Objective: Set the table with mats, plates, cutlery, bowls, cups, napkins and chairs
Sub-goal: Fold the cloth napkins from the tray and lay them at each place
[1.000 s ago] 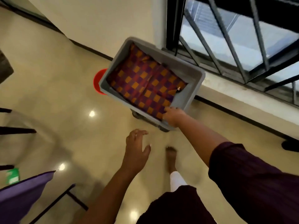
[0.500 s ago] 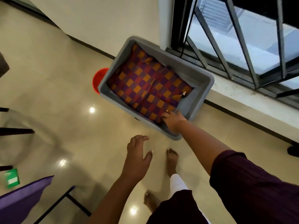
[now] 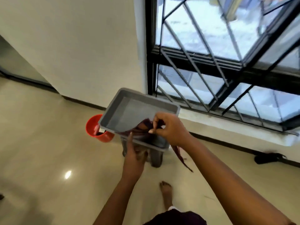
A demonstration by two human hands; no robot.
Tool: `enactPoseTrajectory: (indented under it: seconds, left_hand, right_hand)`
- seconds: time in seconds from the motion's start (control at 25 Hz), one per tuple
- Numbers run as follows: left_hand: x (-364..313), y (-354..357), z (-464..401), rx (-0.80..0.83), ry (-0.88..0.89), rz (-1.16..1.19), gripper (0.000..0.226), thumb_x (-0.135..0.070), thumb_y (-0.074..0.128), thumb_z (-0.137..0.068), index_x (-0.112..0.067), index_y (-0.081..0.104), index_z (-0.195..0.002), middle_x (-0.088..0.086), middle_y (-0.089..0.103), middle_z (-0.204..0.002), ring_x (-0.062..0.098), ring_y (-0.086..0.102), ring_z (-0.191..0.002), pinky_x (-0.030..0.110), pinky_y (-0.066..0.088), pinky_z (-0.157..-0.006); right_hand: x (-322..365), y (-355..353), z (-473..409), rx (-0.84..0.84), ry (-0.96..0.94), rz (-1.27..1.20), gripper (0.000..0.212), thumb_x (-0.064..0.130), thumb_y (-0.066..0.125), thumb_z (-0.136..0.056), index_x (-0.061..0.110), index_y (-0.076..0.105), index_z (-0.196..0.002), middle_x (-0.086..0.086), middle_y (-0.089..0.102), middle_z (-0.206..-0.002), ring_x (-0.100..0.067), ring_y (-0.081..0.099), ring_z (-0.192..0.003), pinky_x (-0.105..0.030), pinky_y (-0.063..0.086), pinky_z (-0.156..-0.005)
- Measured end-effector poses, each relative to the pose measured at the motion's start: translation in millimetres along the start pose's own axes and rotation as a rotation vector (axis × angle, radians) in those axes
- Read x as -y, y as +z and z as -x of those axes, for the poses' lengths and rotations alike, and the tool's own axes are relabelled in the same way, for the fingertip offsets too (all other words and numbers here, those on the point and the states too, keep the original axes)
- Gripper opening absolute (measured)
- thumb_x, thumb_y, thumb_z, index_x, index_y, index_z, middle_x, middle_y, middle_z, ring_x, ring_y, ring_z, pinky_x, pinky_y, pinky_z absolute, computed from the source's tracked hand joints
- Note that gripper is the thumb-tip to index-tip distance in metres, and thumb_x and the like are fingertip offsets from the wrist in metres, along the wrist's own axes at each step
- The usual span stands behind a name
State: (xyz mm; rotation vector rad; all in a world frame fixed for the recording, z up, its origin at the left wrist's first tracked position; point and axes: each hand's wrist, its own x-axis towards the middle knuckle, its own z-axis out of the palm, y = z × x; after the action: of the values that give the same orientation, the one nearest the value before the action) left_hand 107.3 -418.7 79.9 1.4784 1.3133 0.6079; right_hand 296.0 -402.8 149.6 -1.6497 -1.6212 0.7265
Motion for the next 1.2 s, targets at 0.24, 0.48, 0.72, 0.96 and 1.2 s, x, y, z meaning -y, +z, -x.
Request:
enactPoseTrajectory:
  seconds: [0.24,0.48,0.72,0.96,1.2]
  left_hand:
    - [-54.4,-4.6,62.7,0.143,0.225,-0.045,0.033,-0.039,0.068,-0.088,-0.031,0.054,-0.117,-0.011,0.066,-0.088,0.008,0.065,-0.083,0.029,0.055,-0.069]
    - [-102.8,79.8,140.9,0.523,0.421,-0.159,0.011,-0.032,0.064,-0.091,-0.024,0.063,-0.083,0.000,0.069,-0.065,0.009,0.059,-0.051,0.032,0.049,-0.055]
    - [-192.8,196.1,228.0,0.604,1.112,-0.482,0.028,-0.058,0.050,-0.090,-0.031,0.049,-0.083,-0.011,0.055,-0.067,0.002,0.051,-0.064,0.022,0.038,-0.053]
    - [-265.3,312.2,286.7,0.835,1.249,-0.312,0.045,-0.067,0.052,-0.080,-0.023,0.050,-0.087,-0.005,0.058,-0.069,0.012,0.058,-0.065,0.032,0.048,-0.058]
    - [-326.9,361.2,340.1,1.029,1.315,-0.009,0.047,-0.047,0.075,-0.075,-0.027,0.034,-0.081,-0.008,0.044,-0.058,0.008,0.050,-0.054,0.021,0.038,-0.048]
  right_hand:
    - [104.4,-86.5,140.3,-0.245,0.044,-0.065,0.021,0.016,0.078,-0.080,0.018,0.068,-0.098,0.008,0.070,-0.089,-0.008,0.067,-0.083,-0.028,0.054,-0.077]
    - [116.1,-156.6,319.0,-0.755,0.323,0.082,0.004,0.021,0.072,-0.086,0.020,0.070,-0.082,0.005,0.070,-0.076,-0.009,0.065,-0.069,-0.035,0.053,-0.070]
    - [103.5,-244.2,505.6,-1.249,0.544,0.087,0.010,0.022,0.067,-0.090,0.018,0.070,-0.081,-0.006,0.069,-0.083,-0.029,0.067,-0.079,-0.047,0.055,-0.075]
    - [96.6,-270.6,642.1,-1.514,0.631,0.035,0.012,0.017,0.064,-0.092,0.012,0.070,-0.083,-0.010,0.067,-0.080,-0.018,0.063,-0.071,-0.032,0.053,-0.067]
    - [65.6,-250.0,698.6,-1.487,0.821,0.056,0.006,0.015,0.070,-0.088,0.017,0.071,-0.082,0.000,0.069,-0.099,-0.019,0.066,-0.092,-0.039,0.054,-0.085]
